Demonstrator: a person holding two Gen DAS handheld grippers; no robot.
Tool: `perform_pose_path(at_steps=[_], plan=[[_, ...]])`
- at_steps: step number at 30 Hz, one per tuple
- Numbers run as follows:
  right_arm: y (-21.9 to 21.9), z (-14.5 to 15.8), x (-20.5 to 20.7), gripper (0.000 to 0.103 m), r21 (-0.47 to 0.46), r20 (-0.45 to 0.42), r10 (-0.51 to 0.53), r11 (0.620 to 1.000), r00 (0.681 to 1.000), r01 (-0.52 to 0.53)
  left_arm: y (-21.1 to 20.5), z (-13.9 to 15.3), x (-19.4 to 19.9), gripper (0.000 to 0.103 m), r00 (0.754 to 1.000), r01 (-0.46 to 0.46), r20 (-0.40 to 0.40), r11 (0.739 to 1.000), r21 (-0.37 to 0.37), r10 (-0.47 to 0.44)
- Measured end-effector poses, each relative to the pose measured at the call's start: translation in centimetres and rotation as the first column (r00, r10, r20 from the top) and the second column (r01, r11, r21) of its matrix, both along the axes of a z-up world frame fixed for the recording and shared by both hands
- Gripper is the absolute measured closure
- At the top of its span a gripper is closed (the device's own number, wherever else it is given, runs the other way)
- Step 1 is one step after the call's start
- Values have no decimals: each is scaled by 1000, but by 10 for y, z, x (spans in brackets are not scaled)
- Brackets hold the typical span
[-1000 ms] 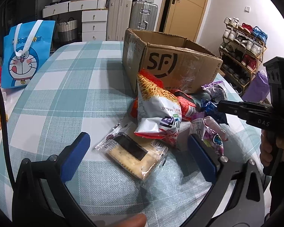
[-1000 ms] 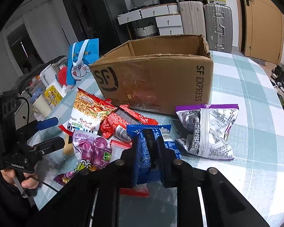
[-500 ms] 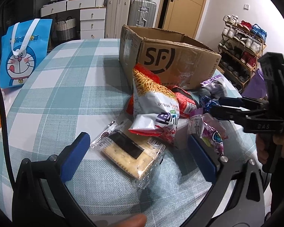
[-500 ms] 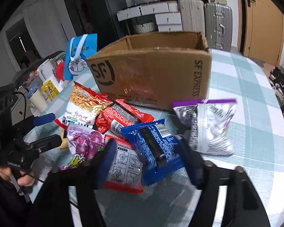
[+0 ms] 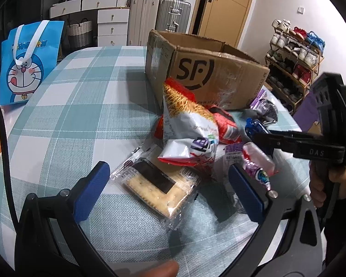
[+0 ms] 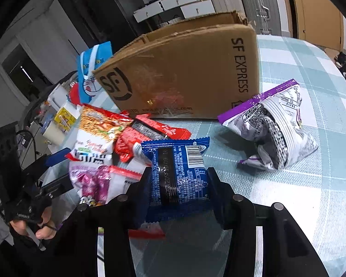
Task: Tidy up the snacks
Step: 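Grasp the white noodle-snack bag with the left tool while the right tool lifts the blue pack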
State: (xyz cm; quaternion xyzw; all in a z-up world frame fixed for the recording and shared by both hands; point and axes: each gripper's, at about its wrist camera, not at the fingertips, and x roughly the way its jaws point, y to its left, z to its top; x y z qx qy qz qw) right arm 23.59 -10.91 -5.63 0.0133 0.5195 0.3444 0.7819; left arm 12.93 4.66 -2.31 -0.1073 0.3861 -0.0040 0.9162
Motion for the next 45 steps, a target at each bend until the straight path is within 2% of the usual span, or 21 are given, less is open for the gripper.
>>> perform_pose_path(at_steps=[3,11,16,19,21,24,26,28,29,32,45], plan=[[-8,7,-8,57,18,19,-16,1000,1000,16,-1,6,-2,0,1000,8,10,1000,-20,-8],[-22,33,-32,57,47,96,-19,999,995,14,-9,20,12,0,1000,5,20,1000,-5,-5],[-28,41,-39,57,66,113,-10,998,994,3,-8,15,34,6,1000,-1,-23,998,-58,-1],[-30,43,-41,57,76,113,-9,997,994,1,-9,9,46,8,999,-10,-49,998,-56,7],[-33,44,-42,57,90,107,-11,996,994,2,-11,5,53,13,998,-10,-69,999,-45,7],[-36,45,-42,57,101,98,-16,995,995,6,-14,-3,64,29,994,-1,-106,999,-48,-5],[-38,45,-41,57,99,99,-18,995,995,8,-16,-8,66,43,993,26,-113,997,-71,-34],[-38,46,-41,57,98,99,-23,995,995,13,-19,-9,65,46,995,21,-100,998,-51,-26],[-38,47,-41,57,97,100,-25,995,995,15,-21,-8,63,52,996,23,-88,999,-37,-26],[-39,47,-40,57,93,100,-31,995,994,21,-24,-6,55,56,997,33,-73,998,-46,-37],[-38,56,-43,57,97,130,-37,995,991,25,-4,16,12,59,1000,-14,7,997,-78,15]])
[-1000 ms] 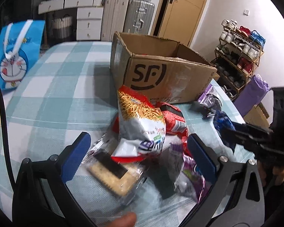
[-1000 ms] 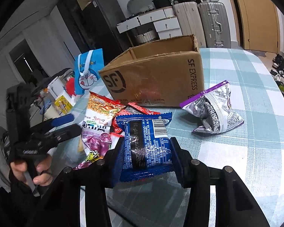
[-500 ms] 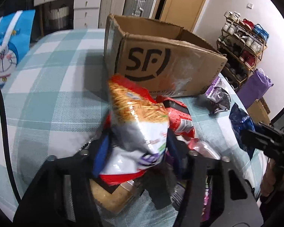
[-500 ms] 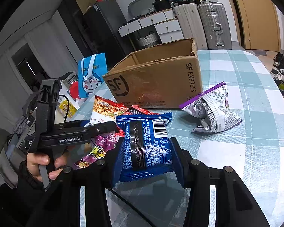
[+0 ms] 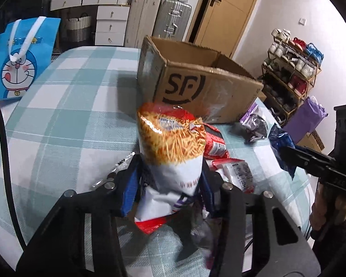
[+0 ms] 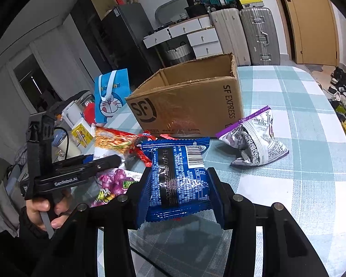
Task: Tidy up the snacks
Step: 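Grasp the white noodle-snack bag with the left tool while the right tool lifts the blue pack, then drop the white bag into the box with the left tool while the right tool drops the blue pack in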
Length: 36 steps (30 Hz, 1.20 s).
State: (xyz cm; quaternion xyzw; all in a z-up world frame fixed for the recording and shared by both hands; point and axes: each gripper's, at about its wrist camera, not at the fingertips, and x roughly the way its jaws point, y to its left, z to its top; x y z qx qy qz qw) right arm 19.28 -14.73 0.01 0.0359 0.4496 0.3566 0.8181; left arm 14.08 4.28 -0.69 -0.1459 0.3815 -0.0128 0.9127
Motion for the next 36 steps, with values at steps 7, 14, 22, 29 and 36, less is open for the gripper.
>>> perform_pose_path(at_steps=[7,14,22,29,36], plan=[[6,8,0,57,6,23,12,1000,1000,-12,9,26,-11,59,998,-16,57,1000,-8,17],[13,23,2,57,16,61,30,999,998,-31,5,61,-14,59,993,-6,120,1000,17,4],[17,49,17,57,40,107,16,999,994,-21,-9,88,-7,59,989,20,143,999,35,-25],[23,66,45,57,71,113,-22,997,993,14,-17,110,10,59,987,41,153,998,48,-48],[43,60,79,57,68,100,-46,997,994,40,-16,122,45,59,989,42,137,998,47,-48]])
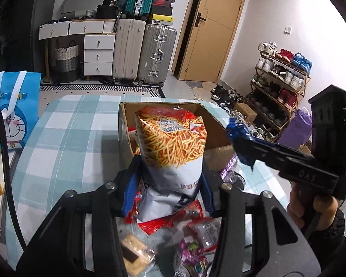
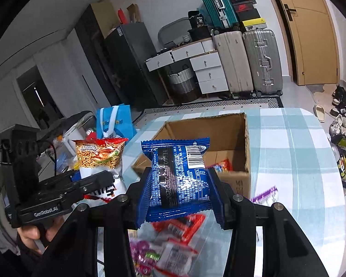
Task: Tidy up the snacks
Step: 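Drop the white bag into the box with the left tool while the right tool drops the blue pack in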
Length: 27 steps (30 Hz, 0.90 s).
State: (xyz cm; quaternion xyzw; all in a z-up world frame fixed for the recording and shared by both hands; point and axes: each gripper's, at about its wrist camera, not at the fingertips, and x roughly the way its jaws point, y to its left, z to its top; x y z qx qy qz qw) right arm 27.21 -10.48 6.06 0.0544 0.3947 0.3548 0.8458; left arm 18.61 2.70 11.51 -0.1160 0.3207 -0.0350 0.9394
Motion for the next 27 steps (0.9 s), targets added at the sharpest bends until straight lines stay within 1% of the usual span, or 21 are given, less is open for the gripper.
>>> perform_pose_path(at_steps=[5,11,16,19,21,24,25,27], plan=[[14,-11,26,57,-10,-18,-22,1000,1000,22,3,1,33,59,1000,1,-25,1000,3,-1],[23,-28,56,57,-17,-56,-54,998,997,53,4,-8,74,59,998,-1,-56,1000,3,1],[31,-37,70,57,-28,-66,-67,997,996,66,3,-15,101,59,997,2,-74,1000,17,-1],[34,-40,74,56,-38,-63,-75,997,995,72,3,-23,113,59,996,1,-90,1000,6,-1],[33,-38,74,55,-37,-58,-77,996,995,75,4,-24,115,59,997,0,-83,1000,-1,0],[28,-29,65,45,-19,-18,-68,998,998,68,6,-29,121,59,997,-8,-80,1000,6,9],[25,-26,62,43,-20,-2,-69,997,998,69,6,-29,123,58,997,-4,-78,1000,2,4],[19,-20,55,33,-29,20,-71,997,997,72,6,-28,124,39,997,8,-71,1000,-4,-8]])
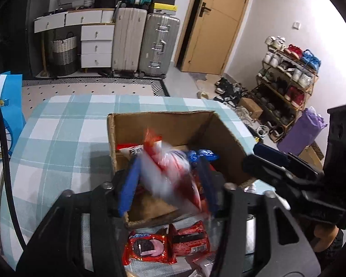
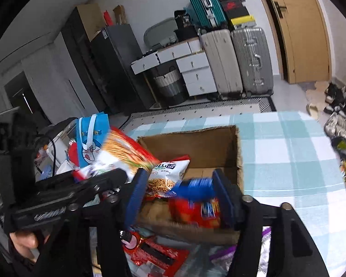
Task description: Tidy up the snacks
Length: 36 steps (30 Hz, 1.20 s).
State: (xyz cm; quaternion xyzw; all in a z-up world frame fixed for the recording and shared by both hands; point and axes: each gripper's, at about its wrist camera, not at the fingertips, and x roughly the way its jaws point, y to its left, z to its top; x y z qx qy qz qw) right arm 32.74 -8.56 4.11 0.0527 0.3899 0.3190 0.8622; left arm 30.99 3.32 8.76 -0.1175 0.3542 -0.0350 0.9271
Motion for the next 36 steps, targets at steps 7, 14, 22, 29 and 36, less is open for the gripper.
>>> perform_pose_path(at_steps=[7,14,22,29,36], plan=[[-34,7,-26,9,-9,28,-15,1000,999,16,-1,9,-36,1,999,8,42,1000,-1,-8],[-59,10,-56,3,-47,16,-9,999,1000,9,0,15,-103,1,997,-10,71,1000,8,9],[-75,3,-89,0,-55,7,26,998,1000,-25,1,6,-169,1,998,-23,64,999,29,21],[-81,-13,-105,0,-77,-30,14,997,999,-16,3,-4,-214,1,999,-10,36,997,76,7],[-94,-22,-121,0,-116,-40,2,993,999,-7,17,-31,-255,1,999,-26,-28,989,142,30]])
